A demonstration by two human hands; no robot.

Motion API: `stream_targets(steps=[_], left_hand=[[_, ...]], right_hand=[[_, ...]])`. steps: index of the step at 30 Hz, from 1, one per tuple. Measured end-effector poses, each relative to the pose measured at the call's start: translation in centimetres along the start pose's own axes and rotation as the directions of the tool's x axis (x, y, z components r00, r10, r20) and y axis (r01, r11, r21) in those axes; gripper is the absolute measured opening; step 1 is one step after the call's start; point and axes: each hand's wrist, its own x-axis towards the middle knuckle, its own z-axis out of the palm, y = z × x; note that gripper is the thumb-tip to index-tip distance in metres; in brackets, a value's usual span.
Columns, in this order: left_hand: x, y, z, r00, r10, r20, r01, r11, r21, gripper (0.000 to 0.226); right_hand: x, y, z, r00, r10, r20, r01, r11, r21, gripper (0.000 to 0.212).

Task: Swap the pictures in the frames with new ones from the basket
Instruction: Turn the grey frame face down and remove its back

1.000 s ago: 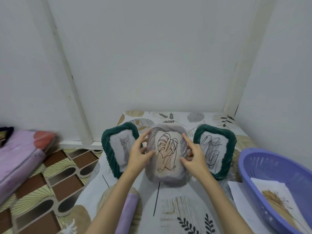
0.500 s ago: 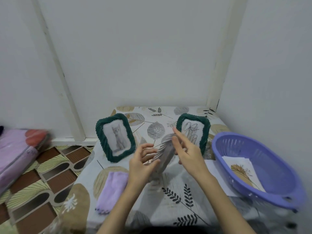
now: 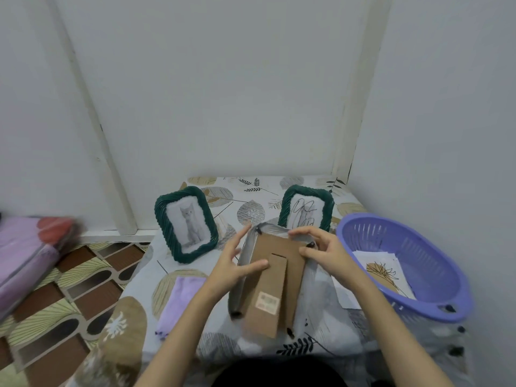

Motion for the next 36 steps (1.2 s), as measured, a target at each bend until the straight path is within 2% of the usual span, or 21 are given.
stream_targets(steps=[3,6,8,10,13,15,19,23,28,32,34,36], left_hand=[[-0.2,-1.6,0.7,0.998,-0.065,0.021,0.067,0.988,-0.138,0.088],[-0.3,-3.7,1.7,0.993,-0.089,-0.073,0.085,0.995,-0.049,0.109],[-0.6,-4.6,2.5,0.982,-0.092,-0.168,0.092,0.996,-0.008,0.113],[-0.7,-5.0,3.0,0.971,-0.084,-0.225,0.084,0.996,-0.011,0.102],[-0.5,-5.2,2.9,0.953,-0.108,-0.284,0.075,0.989,-0.124,0.058],[-0.1,-5.3,2.4,0.938,-0.153,-0.310,0.088,0.973,-0.215,0.039],[0.3,-5.3,2.1,0.935,-0.131,-0.331,0.040,0.963,-0.267,0.026],[0.5,-5.4,2.4,0.926,-0.065,-0.371,-0.019,0.976,-0.218,0.019],[0.7,-5.4,2.9,0.901,-0.015,-0.433,-0.050,0.989,-0.139,0.019],[0.8,-5.7,2.6,0.917,0.092,-0.387,-0.094,0.995,0.013,0.017],[1.0,-5.9,2.1,0.930,0.111,-0.349,-0.094,0.993,0.065,0.021],[1.0,-6.2,1.6,0.938,0.082,-0.338,-0.076,0.997,0.032,0.025]], right_hand=[[0.7,1.6,0.2,0.997,0.081,0.004,-0.081,0.991,0.108,0.042],[1.1,3.6,1.4,0.971,0.170,-0.165,-0.160,0.984,0.072,0.046],[1.1,4.6,2.5,0.938,0.227,-0.262,-0.211,0.973,0.091,0.045],[0.8,5.4,3.5,0.922,0.245,-0.299,-0.224,0.969,0.104,0.037],[0.2,5.7,4.3,0.910,0.274,-0.311,-0.213,0.953,0.217,0.027],[-0.2,6.0,4.6,0.901,0.291,-0.320,-0.184,0.928,0.325,0.022],[-0.5,6.4,5.0,0.894,0.310,-0.324,-0.161,0.896,0.415,0.028],[-0.6,6.4,5.4,0.878,0.306,-0.368,-0.115,0.882,0.458,0.029],[-0.8,6.4,5.5,0.881,0.259,-0.395,-0.081,0.907,0.414,0.019],[-1.0,6.3,4.9,0.923,0.064,-0.380,0.000,0.986,0.165,0.029],[-0.9,6.4,4.5,0.932,0.037,-0.360,0.003,0.994,0.108,0.032],[-0.7,6.4,4.0,0.938,0.025,-0.345,-0.003,0.998,0.063,0.033]])
